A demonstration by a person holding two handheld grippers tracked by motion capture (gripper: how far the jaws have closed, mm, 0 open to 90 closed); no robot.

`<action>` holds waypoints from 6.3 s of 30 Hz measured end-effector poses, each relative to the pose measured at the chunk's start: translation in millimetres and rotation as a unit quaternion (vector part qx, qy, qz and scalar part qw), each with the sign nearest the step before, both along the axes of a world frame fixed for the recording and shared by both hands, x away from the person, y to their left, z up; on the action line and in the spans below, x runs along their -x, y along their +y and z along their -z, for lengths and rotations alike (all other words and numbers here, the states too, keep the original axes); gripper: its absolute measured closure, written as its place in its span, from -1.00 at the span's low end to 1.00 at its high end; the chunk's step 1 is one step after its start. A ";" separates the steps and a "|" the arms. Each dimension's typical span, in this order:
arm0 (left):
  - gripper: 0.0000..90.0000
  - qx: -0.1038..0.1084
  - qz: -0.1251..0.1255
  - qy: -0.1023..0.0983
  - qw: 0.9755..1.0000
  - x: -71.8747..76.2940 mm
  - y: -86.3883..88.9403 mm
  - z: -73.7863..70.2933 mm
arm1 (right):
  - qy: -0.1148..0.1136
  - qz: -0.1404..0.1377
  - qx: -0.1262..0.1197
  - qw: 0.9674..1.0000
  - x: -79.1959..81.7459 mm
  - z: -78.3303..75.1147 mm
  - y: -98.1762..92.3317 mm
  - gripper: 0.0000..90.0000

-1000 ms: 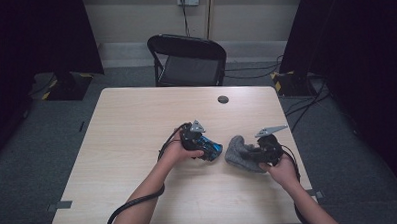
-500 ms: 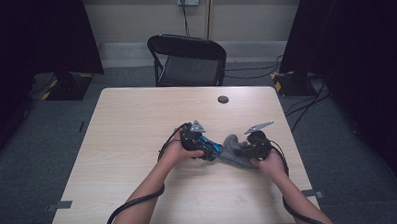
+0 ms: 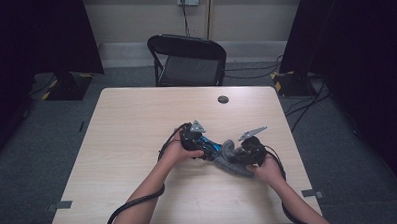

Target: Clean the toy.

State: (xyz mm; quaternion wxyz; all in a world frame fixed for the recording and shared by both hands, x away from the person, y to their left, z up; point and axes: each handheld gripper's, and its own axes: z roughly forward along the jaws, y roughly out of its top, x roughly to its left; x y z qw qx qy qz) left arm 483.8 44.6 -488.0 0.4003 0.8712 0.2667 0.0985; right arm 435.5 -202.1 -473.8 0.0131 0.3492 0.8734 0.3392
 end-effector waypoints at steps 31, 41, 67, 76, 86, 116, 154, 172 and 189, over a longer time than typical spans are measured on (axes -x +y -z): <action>-1.00 0.000 -0.002 0.000 1.000 0.4 0.5 0.1 | 0.020 -0.077 -0.037 0.996 35.4 -1.4 29.0 0.76; -1.00 0.005 -0.005 -0.001 1.000 1.1 1.7 0.7 | 0.005 -0.035 -0.058 0.998 28.3 -15.9 -5.6 0.74; -1.00 0.007 -0.013 -0.003 1.000 3.3 3.1 1.3 | -0.046 0.148 -0.049 0.987 -57.4 -35.7 -27.4 0.75; -1.00 0.004 -0.016 -0.002 1.000 3.3 3.1 0.8 | -0.051 0.179 -0.046 0.981 -86.9 -20.7 11.6 0.74; -1.00 0.012 -0.022 -0.001 1.000 5.1 5.5 1.7 | -0.050 0.173 -0.029 0.983 -107.6 -7.8 57.7 0.73; -1.00 0.017 -0.024 -0.008 1.000 6.6 6.5 3.1 | -0.046 0.097 0.020 0.994 -104.6 11.2 64.9 0.55; -0.99 0.026 -0.028 -0.015 0.999 8.1 7.1 5.2 | -0.028 0.060 0.059 0.996 -113.8 7.6 96.0 0.66; -0.98 0.021 -0.027 -0.011 0.999 7.9 6.8 4.0 | 0.025 -0.001 0.038 0.999 -108.0 1.7 63.0 0.75; -0.98 0.018 -0.027 -0.011 0.999 8.8 4.8 3.4 | 0.034 0.008 0.019 0.999 -80.7 1.8 20.8 0.74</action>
